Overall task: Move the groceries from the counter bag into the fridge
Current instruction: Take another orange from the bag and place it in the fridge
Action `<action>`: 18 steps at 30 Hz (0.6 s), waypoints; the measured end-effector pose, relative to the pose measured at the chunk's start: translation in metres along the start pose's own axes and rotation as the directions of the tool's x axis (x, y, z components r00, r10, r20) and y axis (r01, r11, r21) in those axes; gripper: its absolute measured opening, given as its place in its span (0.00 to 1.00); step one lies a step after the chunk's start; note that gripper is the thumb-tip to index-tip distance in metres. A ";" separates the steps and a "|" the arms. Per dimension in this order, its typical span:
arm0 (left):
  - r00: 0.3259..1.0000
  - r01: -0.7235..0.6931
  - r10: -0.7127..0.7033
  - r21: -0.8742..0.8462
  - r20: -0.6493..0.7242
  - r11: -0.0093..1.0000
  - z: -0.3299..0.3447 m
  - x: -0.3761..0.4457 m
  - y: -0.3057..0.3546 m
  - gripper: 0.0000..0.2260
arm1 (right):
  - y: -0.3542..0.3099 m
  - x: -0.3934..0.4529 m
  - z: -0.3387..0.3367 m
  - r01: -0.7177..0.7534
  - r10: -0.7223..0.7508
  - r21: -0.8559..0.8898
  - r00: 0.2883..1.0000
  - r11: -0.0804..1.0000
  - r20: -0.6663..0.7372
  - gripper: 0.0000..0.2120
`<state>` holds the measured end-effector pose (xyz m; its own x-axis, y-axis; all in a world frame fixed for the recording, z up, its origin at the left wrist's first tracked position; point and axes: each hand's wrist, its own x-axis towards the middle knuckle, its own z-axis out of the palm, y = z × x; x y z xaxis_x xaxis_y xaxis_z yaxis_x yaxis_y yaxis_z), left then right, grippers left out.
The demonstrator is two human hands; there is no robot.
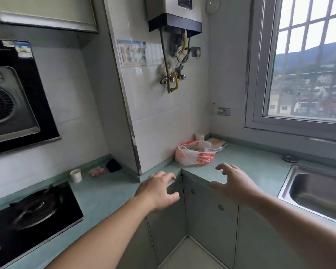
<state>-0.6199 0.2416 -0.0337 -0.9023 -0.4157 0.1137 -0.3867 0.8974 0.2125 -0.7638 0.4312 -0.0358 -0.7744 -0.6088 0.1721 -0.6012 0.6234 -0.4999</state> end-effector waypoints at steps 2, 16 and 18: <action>0.999 0.024 -0.024 0.011 0.026 1.000 0.007 0.031 0.001 0.24 | 0.012 0.032 0.003 -0.002 0.001 0.025 1.000 1.000 0.020 0.27; 0.998 0.050 -0.047 -0.119 0.028 0.992 0.060 0.235 -0.026 0.24 | 0.074 0.222 0.028 -0.014 0.014 -0.005 0.994 1.000 0.106 0.26; 0.999 0.034 -0.030 -0.133 0.030 0.991 0.072 0.269 -0.039 0.24 | 0.075 0.253 0.036 -0.031 0.032 -0.016 0.994 0.999 0.104 0.26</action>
<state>-0.8609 0.1051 -0.0813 -0.8955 -0.4381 0.0786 -0.3882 0.8552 0.3433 -0.9975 0.3063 -0.0602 -0.7688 -0.6360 0.0666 -0.5800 0.6496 -0.4915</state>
